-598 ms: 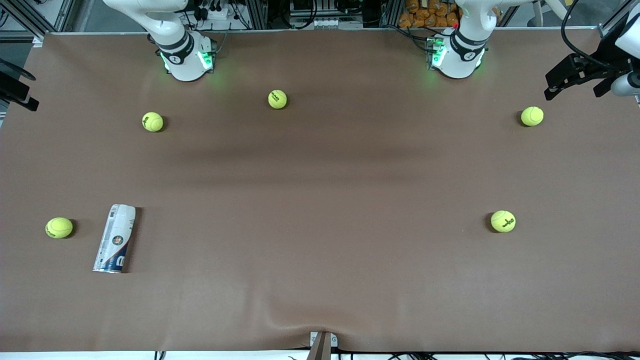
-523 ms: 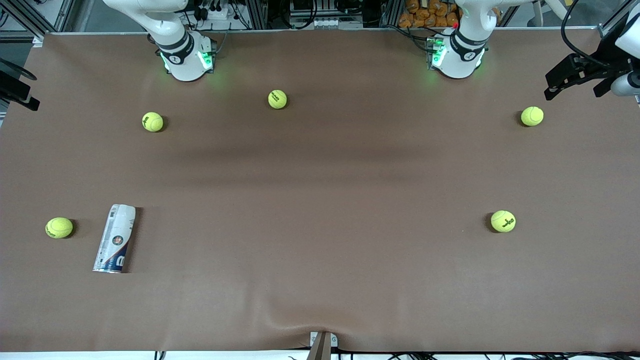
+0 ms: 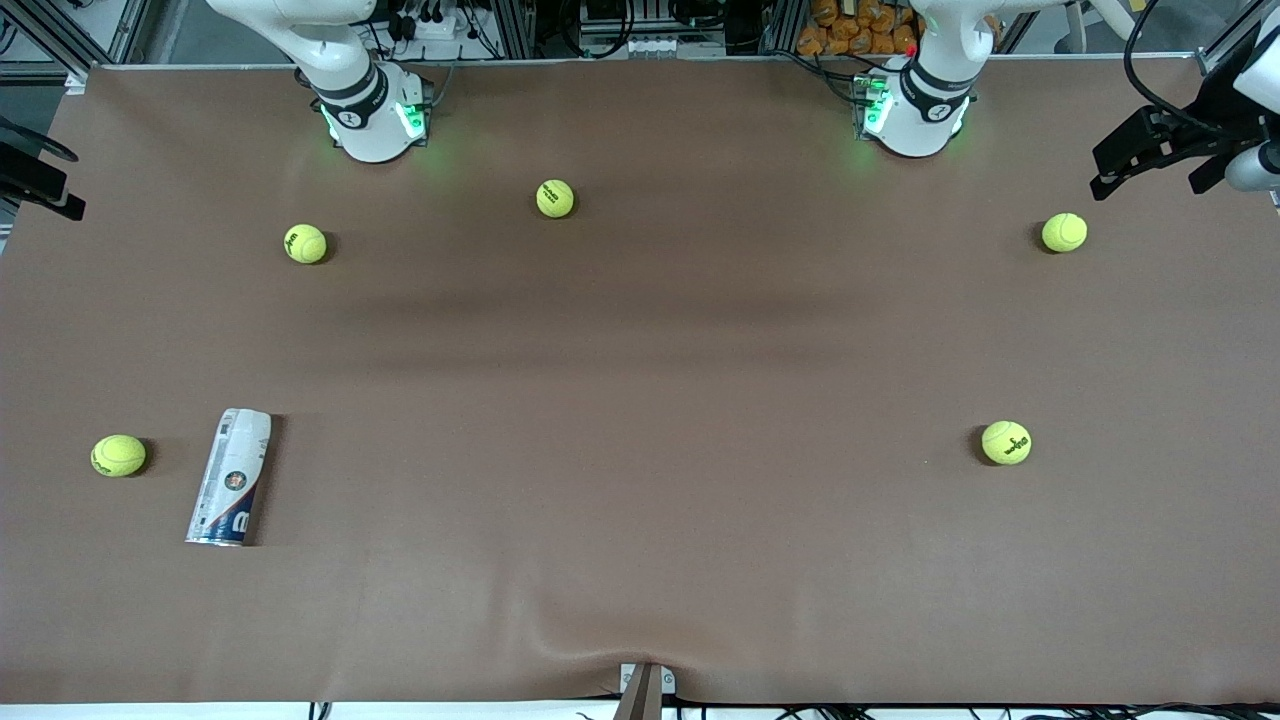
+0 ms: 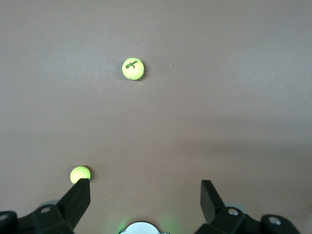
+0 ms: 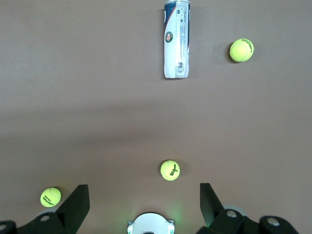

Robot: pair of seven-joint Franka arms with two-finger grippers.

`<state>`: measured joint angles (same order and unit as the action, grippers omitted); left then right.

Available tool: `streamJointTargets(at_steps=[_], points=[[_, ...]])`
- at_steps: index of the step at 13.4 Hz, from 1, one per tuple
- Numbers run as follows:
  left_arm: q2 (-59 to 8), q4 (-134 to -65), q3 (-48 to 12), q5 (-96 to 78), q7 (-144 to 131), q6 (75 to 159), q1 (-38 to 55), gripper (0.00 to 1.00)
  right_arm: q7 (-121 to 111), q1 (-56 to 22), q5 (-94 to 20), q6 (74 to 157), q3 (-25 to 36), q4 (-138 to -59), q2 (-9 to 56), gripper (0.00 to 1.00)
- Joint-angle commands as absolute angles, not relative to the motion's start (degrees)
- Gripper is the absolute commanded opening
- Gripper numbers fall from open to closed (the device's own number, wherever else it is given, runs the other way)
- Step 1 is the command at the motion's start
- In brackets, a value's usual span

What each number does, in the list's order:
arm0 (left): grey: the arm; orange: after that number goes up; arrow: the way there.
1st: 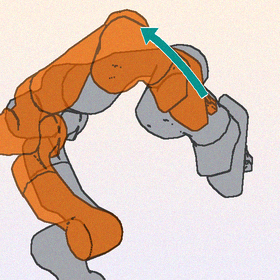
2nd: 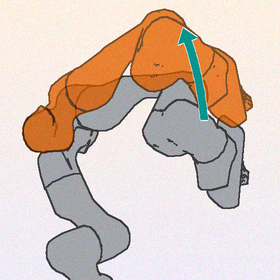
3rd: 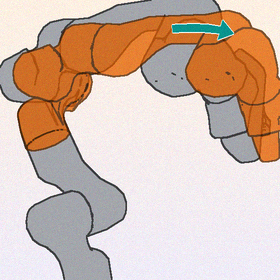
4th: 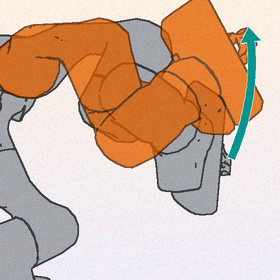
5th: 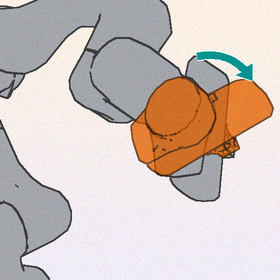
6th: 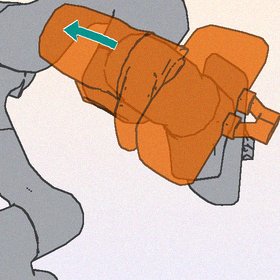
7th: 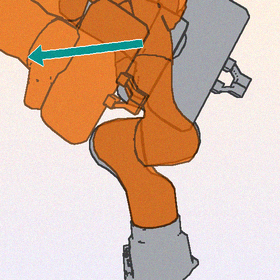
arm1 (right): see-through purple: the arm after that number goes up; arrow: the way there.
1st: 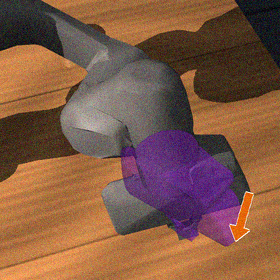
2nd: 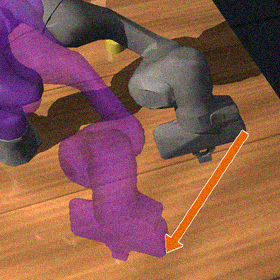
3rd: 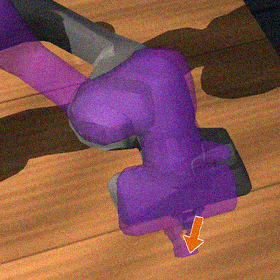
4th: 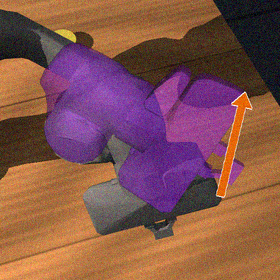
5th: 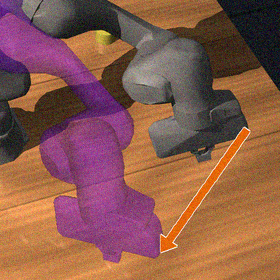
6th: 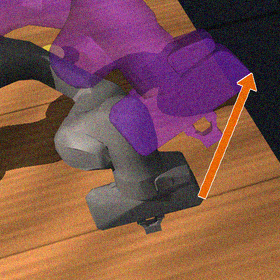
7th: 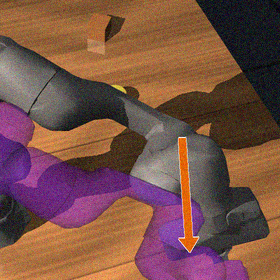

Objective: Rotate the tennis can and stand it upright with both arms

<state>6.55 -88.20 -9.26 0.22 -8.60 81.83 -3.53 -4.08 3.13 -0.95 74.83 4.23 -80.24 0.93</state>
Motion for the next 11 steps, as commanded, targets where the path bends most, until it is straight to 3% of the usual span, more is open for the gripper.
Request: streamJointTargets(at_steps=[1, 11], points=[[6.2, -87.6, -9.5, -0.2, -7.1, 81.5, -4.6, 1.0, -5.0, 4.1, -0.4, 77.7, 3.6, -80.2, 5.7, 1.0], [6.2, -88.2, -9.5, -0.3, -7.1, 81.5, -4.7, 1.0, -11.0, 4.0, 1.2, 105.1, 3.6, -79.7, 32.1, 1.0]])
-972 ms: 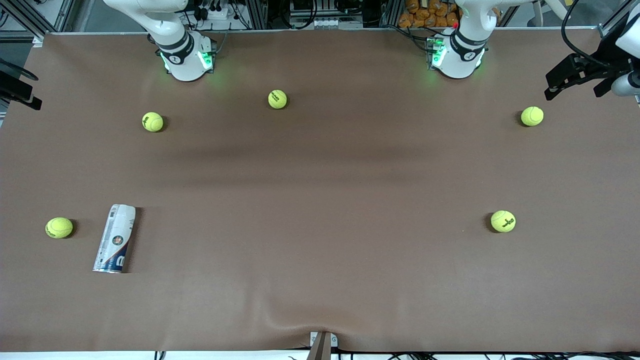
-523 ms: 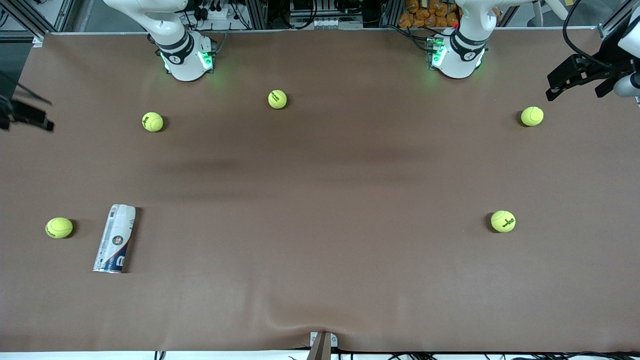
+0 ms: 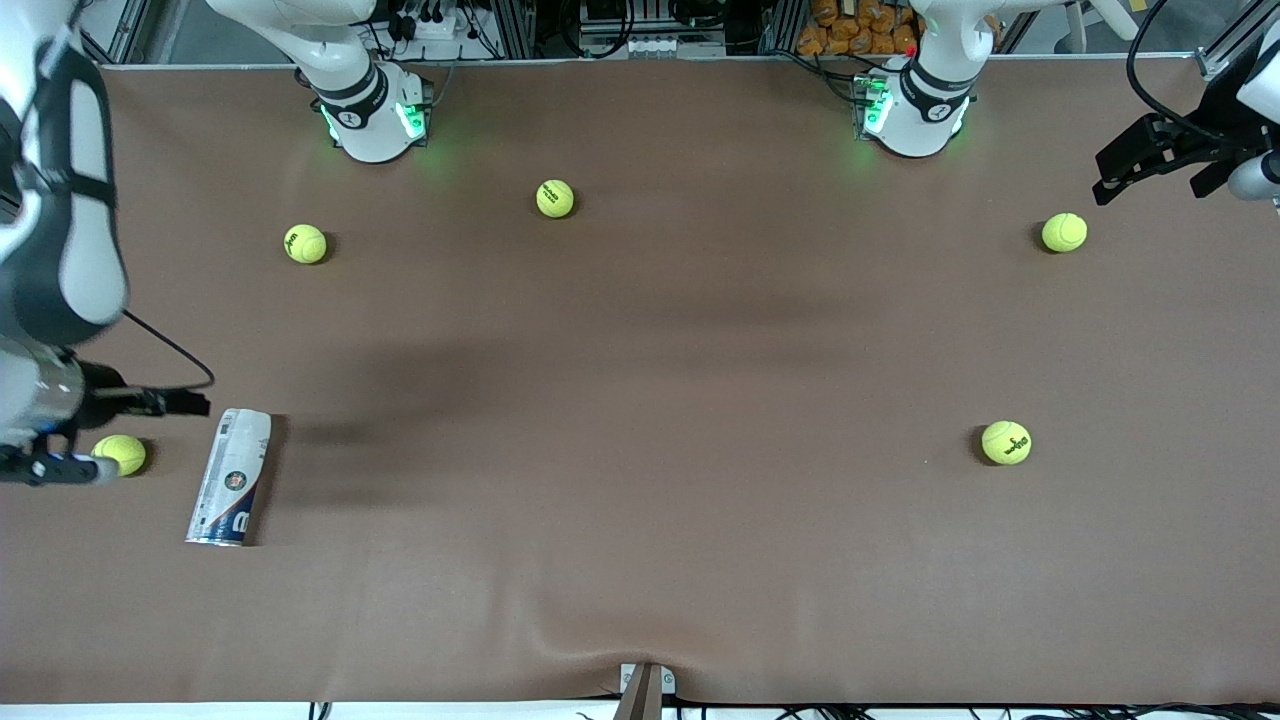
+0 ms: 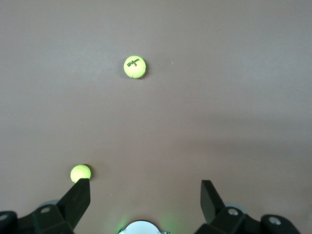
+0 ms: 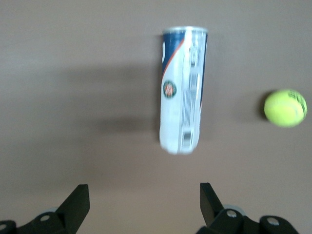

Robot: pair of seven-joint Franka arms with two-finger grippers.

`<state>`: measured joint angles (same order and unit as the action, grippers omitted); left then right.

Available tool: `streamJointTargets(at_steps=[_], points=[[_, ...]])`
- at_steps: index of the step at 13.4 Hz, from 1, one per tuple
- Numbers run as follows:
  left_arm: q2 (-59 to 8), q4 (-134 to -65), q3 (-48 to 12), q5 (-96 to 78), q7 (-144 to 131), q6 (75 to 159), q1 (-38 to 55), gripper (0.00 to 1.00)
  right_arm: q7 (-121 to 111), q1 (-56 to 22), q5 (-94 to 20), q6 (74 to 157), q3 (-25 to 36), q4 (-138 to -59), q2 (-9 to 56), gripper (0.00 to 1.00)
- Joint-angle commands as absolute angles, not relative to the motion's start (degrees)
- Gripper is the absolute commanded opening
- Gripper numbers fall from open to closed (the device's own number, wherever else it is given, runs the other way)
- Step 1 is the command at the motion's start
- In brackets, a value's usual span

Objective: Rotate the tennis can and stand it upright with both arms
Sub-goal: 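Reach the right gripper down to the lying tennis can and grasp it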

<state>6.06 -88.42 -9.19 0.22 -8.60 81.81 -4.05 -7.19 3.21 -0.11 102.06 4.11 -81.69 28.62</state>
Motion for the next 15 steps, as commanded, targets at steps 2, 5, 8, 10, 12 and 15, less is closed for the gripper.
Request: streamJointTargets(at_steps=[2, 5, 8, 10, 12, 15], points=[[6.2, -88.3, -9.5, -0.3, -7.1, 81.4, -4.7, 1.0, -14.8, 5.0, 1.3, 110.8, 3.6, -79.7, 35.6, 1.0], [6.2, -88.3, -9.5, -0.4, -7.1, 81.3, -4.7, 1.0, -15.5, 5.8, 1.2, 116.5, 3.6, -79.8, 39.3, 1.0], [6.2, -88.5, -9.5, -0.5, -7.1, 81.2, -4.7, 1.0, -15.5, 6.4, 1.2, 121.4, 3.6, -79.8, 43.1, 1.0], [6.2, -88.5, -9.6, -0.5, -7.1, 80.9, -4.7, 1.0, -15.7, 8.2, 0.9, 123.5, 3.6, -80.0, 45.0, 1.0], [6.1, -88.4, -9.5, -0.5, -7.1, 80.9, -4.7, 1.0, -15.6, 8.1, 0.8, 123.6, 3.6, -80.0, 46.0, 1.0], [6.1, -88.4, -9.5, -0.5, -7.1, 80.9, -4.7, 1.0, -15.5, 8.2, 0.3, 125.9, 3.5, -80.2, 47.7, 1.0]])
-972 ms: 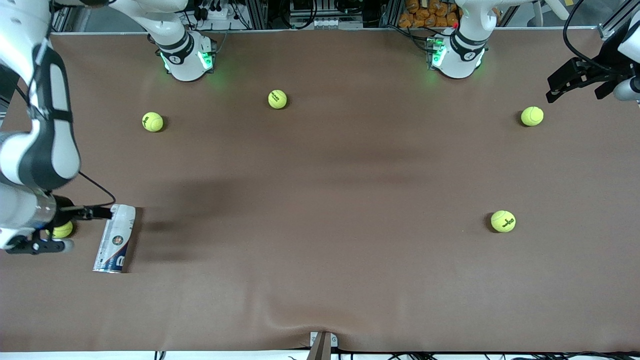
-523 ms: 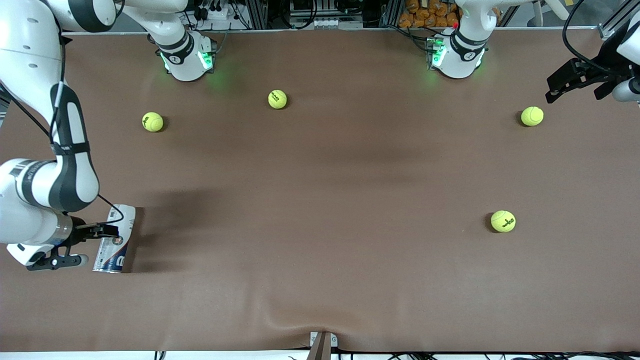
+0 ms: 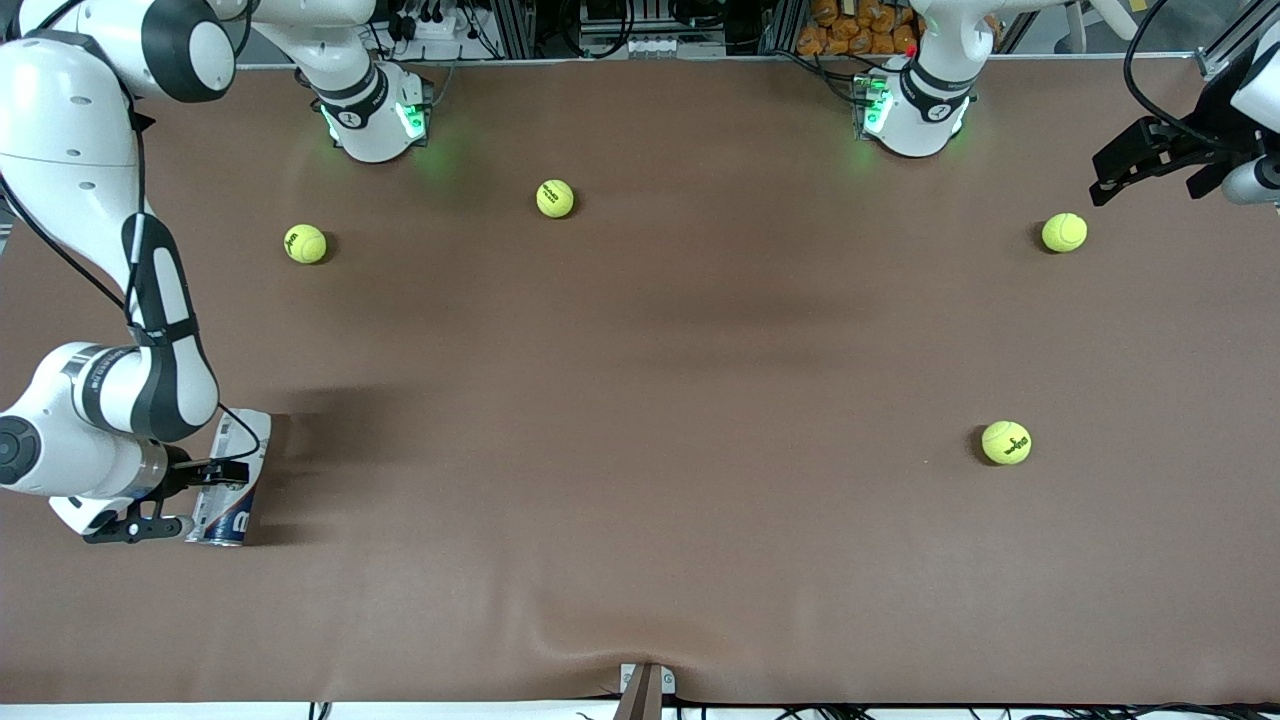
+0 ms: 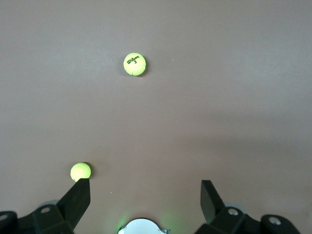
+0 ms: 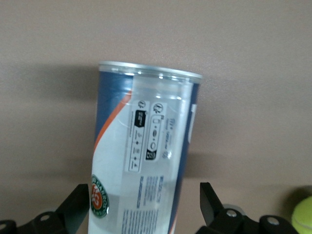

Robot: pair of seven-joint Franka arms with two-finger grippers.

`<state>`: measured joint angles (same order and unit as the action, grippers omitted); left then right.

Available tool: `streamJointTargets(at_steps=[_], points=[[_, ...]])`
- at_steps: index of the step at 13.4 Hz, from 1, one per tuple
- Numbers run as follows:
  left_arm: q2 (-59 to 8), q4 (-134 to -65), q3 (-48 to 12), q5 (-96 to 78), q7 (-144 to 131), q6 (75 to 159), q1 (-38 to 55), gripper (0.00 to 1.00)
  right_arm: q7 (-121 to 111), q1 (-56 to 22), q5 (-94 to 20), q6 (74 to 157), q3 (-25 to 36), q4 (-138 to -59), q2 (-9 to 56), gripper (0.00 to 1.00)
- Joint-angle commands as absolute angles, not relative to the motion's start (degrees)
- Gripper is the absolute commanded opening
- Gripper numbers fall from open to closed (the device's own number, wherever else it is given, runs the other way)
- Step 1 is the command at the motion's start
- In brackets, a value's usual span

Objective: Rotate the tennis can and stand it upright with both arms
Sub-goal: 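Reach the right gripper down to the lying tennis can and grasp it, then lift the can with the right gripper and carry it to mid-table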

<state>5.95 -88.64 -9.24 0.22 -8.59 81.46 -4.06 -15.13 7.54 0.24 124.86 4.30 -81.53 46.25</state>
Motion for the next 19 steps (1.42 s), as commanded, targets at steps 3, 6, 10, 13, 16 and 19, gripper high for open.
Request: streamJointTargets(at_steps=[3, 6, 10, 13, 16, 19], points=[[6.1, -88.4, -9.6, -0.5, -7.1, 80.8, -4.7, 1.0, -15.1, 8.2, 0.3, 125.9, 3.6, -80.6, 48.4, 1.0], [6.1, -88.5, -9.6, -0.5, -7.1, 80.8, -4.7, 1.0, -14.9, 8.2, 0.3, 125.9, 3.6, -80.6, 48.8, 1.0], [6.1, -88.5, -9.6, -0.5, -7.1, 80.6, -4.7, 1.0, -15.6, 8.2, 0.4, 125.6, 3.6, -80.5, 48.9, 0.61], [6.1, -88.5, -9.5, -0.4, -7.2, 80.6, -4.7, 1.0, -18.7, 7.7, 0.6, 125.0, 3.5, -80.1, 47.0, 0.65], [6.1, -88.5, -9.5, -0.4, -7.2, 80.6, -4.7, 1.0, -24.7, 7.2, 1.1, 122.9, 3.3, -78.5, 43.1, 0.7], [6.1, -88.5, -9.6, -0.4, -7.2, 80.7, -4.7, 1.0, -33.6, 6.5, 0.4, 122.8, 1.8, -77.1, 40.6, 0.71]])
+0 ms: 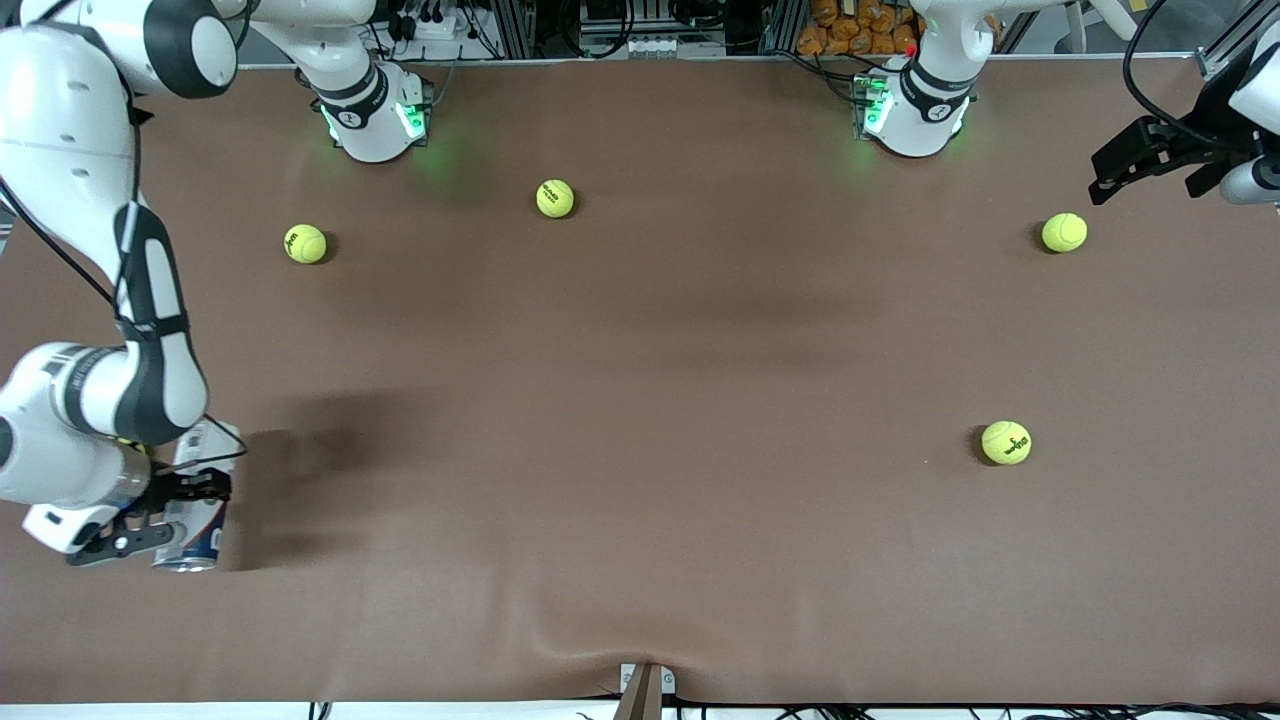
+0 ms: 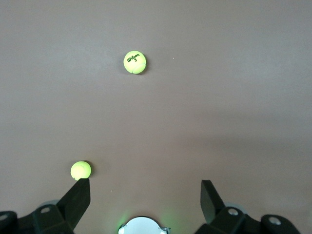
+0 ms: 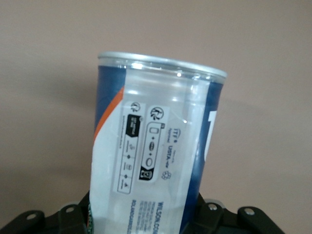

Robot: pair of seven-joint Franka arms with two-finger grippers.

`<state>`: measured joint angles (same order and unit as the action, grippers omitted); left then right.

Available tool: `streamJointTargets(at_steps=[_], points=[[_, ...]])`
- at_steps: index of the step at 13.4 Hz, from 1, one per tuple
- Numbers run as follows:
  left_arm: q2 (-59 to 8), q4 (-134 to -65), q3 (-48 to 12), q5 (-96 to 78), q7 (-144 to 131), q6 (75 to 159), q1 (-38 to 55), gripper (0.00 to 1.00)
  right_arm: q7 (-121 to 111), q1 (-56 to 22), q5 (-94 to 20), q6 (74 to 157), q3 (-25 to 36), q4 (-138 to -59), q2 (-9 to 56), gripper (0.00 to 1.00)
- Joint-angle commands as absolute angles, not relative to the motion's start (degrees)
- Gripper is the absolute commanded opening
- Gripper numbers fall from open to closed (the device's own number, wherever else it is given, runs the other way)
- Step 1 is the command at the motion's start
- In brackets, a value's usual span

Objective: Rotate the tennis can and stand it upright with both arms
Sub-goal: 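Lift the can with the right gripper and carry it to mid-table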

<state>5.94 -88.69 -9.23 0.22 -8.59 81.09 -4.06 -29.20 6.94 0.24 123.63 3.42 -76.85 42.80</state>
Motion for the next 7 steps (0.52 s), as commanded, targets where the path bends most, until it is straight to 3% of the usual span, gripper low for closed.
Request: streamJointTargets(at_steps=[1, 4, 7], points=[[6.1, -88.5, -9.5, -0.4, -7.2, 80.7, -4.7, 1.0, -35.3, 5.8, 0.4, 122.9, -0.9, -77.1, 39.6, 0.71], [6.1, -88.5, -9.5, -0.4, -7.2, 80.7, -4.7, 1.0, -38.1, 2.5, 1.2, 123.5, -10.9, -77.2, 38.9, 0.71], [5.8, -88.5, -9.6, -0.4, -7.3, 80.7, -4.7, 1.0, -37.6, -11.1, 6.6, 123.6, -11.2, -77.1, 39.0, 0.71]])
